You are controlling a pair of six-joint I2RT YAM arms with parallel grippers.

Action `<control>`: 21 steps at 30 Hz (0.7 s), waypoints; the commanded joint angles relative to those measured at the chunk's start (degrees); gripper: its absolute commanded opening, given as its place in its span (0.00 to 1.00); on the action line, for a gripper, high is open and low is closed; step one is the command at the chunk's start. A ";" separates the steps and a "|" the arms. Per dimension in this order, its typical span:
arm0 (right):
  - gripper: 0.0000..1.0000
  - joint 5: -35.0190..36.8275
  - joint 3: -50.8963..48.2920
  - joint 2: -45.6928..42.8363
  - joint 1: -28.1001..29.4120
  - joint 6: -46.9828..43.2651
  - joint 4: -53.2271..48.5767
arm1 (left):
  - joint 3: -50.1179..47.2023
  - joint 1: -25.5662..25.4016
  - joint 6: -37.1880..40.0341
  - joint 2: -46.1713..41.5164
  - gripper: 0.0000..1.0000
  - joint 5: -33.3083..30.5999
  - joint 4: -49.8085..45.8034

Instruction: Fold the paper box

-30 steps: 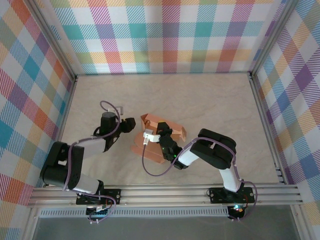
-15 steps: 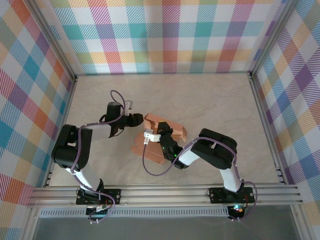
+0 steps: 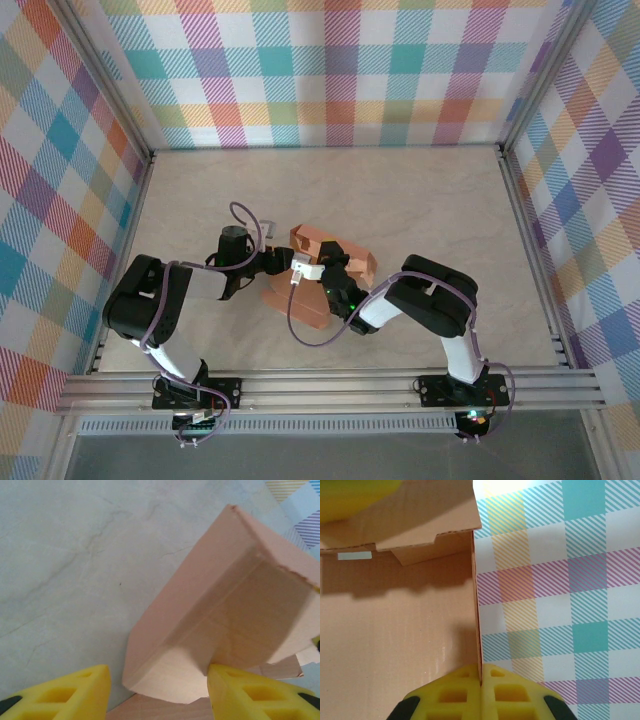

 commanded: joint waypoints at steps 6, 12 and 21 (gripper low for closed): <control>0.00 -1.17 0.20 -2.28 -0.16 4.71 -4.46 | 1.45 -0.54 3.49 1.86 0.53 1.53 4.67; 0.00 -1.32 0.03 -2.26 -0.36 5.66 -5.06 | 1.78 -1.10 4.21 2.95 0.47 4.18 5.60; 0.00 -1.71 -0.04 -2.68 -0.38 6.49 -6.24 | 4.59 -2.77 4.63 5.84 0.40 4.51 4.52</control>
